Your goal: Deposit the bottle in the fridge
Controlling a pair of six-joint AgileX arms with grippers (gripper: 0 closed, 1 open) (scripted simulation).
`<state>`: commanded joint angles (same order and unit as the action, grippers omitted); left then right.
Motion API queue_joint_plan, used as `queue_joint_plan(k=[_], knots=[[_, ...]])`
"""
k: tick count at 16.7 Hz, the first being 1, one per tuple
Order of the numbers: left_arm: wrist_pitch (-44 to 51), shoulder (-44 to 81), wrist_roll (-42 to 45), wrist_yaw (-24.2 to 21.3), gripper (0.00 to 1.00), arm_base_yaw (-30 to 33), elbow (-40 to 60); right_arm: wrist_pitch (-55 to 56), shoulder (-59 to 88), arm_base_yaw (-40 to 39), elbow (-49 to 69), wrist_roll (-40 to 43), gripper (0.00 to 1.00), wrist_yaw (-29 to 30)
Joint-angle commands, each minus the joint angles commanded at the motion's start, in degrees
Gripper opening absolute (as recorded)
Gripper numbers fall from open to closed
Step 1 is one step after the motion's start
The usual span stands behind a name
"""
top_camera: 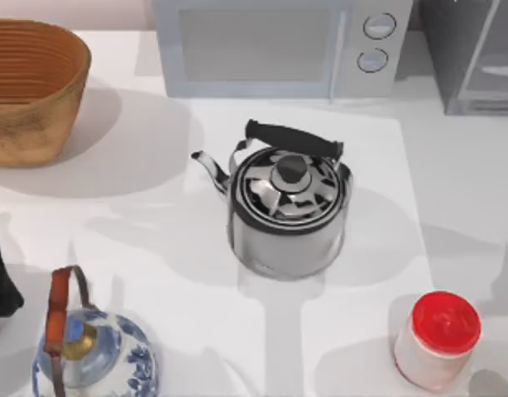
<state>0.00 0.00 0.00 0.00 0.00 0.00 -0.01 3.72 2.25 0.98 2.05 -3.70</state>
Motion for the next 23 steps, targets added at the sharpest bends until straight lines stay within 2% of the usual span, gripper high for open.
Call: queue_joint_plan(k=[3,9,12,17,23], knots=[[0.0,0.0,0.0,0.0,1.0,0.0,0.0,0.0,-3.7,-2.2,-1.0,-2.0,0.01,3.7],[0.0,0.0,0.0,0.0,1.0,0.0,0.0,0.4,-2.9,-2.0,-0.6,-2.2,0.01,3.5],[0.0,0.0,0.0,0.0,1.0,0.0,0.0,3.3,2.4,-1.3,1.9,-2.6,0.01,2.8],[0.0,0.0,0.0,0.0,1.0,0.0,0.0,12.9,22.2,1.2,10.3,-3.1,0.01,0.5],[0.0,0.0,0.0,0.0,1.0,0.0,0.0,30.0,56.5,5.8,25.1,-2.7,0.01,-3.4]])
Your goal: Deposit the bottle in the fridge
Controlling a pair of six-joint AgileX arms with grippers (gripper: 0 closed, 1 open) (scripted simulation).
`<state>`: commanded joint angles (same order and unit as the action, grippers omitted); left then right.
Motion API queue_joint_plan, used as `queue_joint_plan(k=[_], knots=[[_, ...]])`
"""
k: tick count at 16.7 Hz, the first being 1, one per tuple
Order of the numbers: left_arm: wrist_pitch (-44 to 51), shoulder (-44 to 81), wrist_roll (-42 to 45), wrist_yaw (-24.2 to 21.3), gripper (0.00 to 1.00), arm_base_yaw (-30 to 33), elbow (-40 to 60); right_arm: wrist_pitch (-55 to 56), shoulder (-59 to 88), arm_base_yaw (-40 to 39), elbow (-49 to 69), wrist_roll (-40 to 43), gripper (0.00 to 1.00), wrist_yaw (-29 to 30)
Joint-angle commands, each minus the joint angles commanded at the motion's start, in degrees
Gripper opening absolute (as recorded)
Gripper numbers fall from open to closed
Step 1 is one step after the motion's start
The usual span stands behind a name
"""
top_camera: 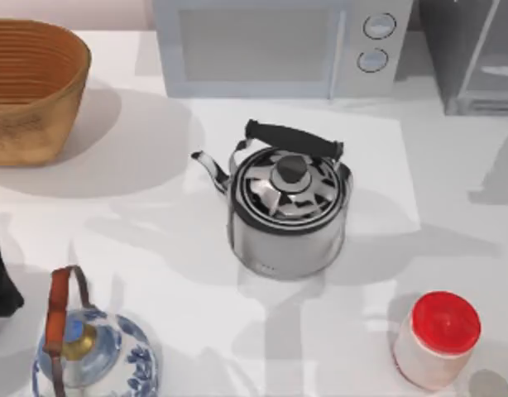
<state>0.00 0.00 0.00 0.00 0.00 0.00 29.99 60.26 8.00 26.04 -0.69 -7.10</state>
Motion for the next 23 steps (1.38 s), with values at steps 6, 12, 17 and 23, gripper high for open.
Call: queue_joint_plan(k=[6,12,17,23], knots=[[0.0,0.0,0.0,0.0,1.0,0.0,0.0,18.2,32.9,4.7,15.8,0.2,0.01,-3.9],[0.0,0.0,0.0,0.0,1.0,0.0,0.0,31.3,55.1,7.5,27.3,0.0,0.01,-6.8],[0.0,0.0,0.0,0.0,1.0,0.0,0.0,34.6,60.6,8.0,30.3,-0.1,0.01,-7.5],[0.0,0.0,0.0,0.0,1.0,0.0,0.0,34.2,61.2,7.6,30.8,-0.1,0.01,-7.5]])
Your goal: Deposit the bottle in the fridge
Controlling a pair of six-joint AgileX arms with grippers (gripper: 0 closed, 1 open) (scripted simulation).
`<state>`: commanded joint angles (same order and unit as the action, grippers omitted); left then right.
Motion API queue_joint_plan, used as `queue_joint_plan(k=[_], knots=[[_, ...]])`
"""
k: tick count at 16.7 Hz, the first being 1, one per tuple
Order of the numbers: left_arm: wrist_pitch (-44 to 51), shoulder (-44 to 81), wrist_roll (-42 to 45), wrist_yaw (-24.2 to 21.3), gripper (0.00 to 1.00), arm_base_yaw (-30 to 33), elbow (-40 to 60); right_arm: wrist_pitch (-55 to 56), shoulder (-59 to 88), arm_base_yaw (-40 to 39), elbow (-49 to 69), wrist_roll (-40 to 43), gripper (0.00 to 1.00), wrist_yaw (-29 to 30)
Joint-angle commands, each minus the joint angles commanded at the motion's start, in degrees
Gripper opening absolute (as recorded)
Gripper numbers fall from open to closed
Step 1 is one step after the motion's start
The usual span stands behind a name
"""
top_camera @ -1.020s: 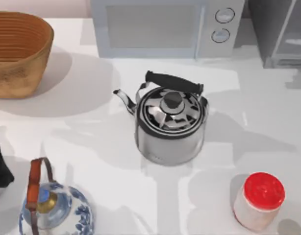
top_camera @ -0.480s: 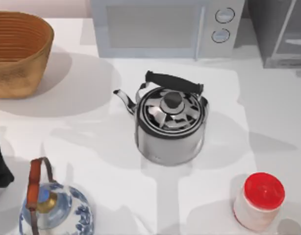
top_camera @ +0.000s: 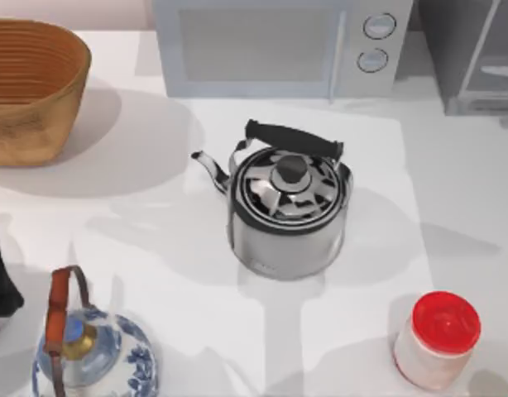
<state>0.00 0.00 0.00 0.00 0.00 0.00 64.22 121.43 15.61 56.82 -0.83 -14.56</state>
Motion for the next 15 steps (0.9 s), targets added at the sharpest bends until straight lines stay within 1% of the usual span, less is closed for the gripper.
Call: queue_joint_plan(k=[15], knots=[[0.0,0.0,0.0,0.0,1.0,0.0,0.0,-12.3,13.7,-2.2,26.4,0.0,0.01,2.7]])
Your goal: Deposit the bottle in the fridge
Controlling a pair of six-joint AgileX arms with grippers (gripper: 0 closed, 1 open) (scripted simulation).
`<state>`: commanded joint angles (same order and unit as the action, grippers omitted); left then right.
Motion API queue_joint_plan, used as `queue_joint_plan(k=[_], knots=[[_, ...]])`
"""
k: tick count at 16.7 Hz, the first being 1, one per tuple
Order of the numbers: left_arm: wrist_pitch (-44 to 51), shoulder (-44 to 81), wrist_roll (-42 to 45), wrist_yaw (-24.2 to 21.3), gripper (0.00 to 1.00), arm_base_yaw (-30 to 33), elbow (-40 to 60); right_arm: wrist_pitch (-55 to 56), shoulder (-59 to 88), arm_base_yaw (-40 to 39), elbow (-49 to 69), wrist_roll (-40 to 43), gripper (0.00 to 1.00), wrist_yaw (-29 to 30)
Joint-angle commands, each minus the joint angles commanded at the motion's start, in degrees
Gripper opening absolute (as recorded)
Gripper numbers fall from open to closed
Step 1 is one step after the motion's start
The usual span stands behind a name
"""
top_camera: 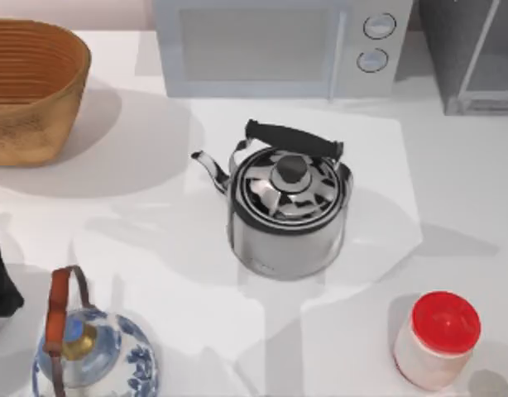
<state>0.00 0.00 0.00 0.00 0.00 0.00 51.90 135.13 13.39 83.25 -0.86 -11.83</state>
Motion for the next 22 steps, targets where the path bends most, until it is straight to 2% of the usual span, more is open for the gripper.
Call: queue_joint_plan(k=[6,19,22], knots=[[0.0,0.0,0.0,0.0,1.0,0.0,0.0,-1.3,1.0,-0.5,1.9,0.1,0.01,0.3],[0.0,0.0,0.0,0.0,1.0,0.0,0.0,-1.3,1.0,-0.5,1.9,0.1,0.98,0.3],[0.0,0.0,0.0,0.0,1.0,0.0,0.0,-1.3,1.0,-0.5,1.9,0.1,1.0,0.3]])
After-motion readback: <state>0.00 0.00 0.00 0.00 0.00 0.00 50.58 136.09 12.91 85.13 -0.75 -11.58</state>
